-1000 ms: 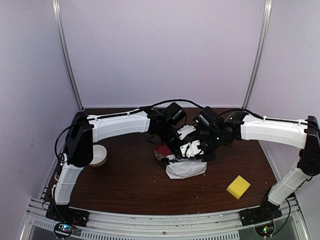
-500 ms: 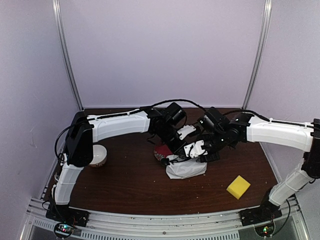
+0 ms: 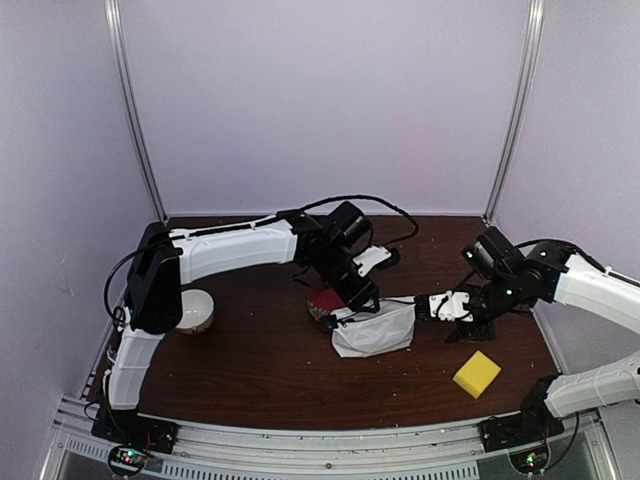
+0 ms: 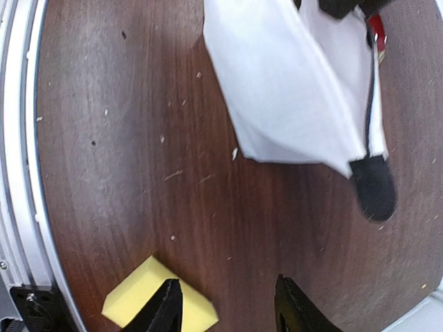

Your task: Sort the hair-cutting tools

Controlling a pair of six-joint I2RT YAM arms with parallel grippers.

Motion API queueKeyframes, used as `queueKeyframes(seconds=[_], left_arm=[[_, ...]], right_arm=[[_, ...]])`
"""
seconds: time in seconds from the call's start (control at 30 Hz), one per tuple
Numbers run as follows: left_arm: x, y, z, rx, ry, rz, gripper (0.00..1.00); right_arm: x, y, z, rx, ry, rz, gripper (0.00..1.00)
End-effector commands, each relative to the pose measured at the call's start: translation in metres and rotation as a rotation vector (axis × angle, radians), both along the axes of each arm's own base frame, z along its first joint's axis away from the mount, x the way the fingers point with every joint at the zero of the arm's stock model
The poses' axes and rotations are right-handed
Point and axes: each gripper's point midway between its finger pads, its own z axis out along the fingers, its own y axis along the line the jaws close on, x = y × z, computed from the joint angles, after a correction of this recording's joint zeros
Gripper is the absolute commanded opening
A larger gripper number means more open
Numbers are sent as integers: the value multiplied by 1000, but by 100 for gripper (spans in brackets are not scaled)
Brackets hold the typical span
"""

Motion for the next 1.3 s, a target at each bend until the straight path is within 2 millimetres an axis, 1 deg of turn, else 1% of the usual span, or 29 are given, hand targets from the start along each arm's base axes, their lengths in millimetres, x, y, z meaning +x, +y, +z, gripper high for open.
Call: queueKeyframes(seconds=[0.0, 0.13, 0.2, 0.3, 0.43, 0.57, 0.67, 0.73, 0.97, 1.03, 1.07, 1.1, 1.13, 1.17, 1.2, 1.27], left_arm=[[1, -2, 56, -80, -119, 4, 45], [0, 3, 88, -106, -204, 24, 46], [2, 7, 104, -124, -255, 47, 46], [8, 15, 117, -128, -318, 95, 47], [9, 19, 121, -131, -336, 104, 47], [3, 18, 120, -139, -322, 86, 47], [1, 19, 116, -133, -312, 79, 48], [0, 19, 114, -131, -309, 78, 47], [0, 16, 111, -136, -302, 76, 48], [1, 16, 112, -139, -305, 78, 48], [1, 16, 113, -139, -309, 79, 48], [2, 17, 114, -136, -314, 83, 48], [3, 17, 116, -137, -320, 88, 48], [3, 18, 118, -139, -325, 90, 47], [2, 17, 121, -145, -327, 92, 47], [-2, 15, 127, -157, -328, 89, 47]], right_arm=[[-37, -41, -26, -67, 155, -91, 47], [-49, -75, -47, -137, 194, -177, 48], [-48, -93, -57, -164, 196, -235, 50], [-49, -109, -67, -199, 211, -276, 50], [-47, -121, -75, -228, 242, -289, 48], [-35, -123, -75, -219, 279, -321, 46], [-26, -126, -75, -216, 324, -357, 46], [-22, -129, -80, -225, 364, -375, 46], [-21, -130, -103, -253, 468, -398, 44], [-22, -131, -110, -261, 491, -408, 39], [-23, -131, -113, -263, 503, -412, 34], [-23, -130, -115, -265, 512, -416, 27], [-22, -130, -116, -265, 521, -425, 16], [-21, -130, -116, -263, 530, -434, 8], [-20, -130, -115, -254, 535, -448, 4], [-16, -125, -106, -215, 529, -473, 0]])
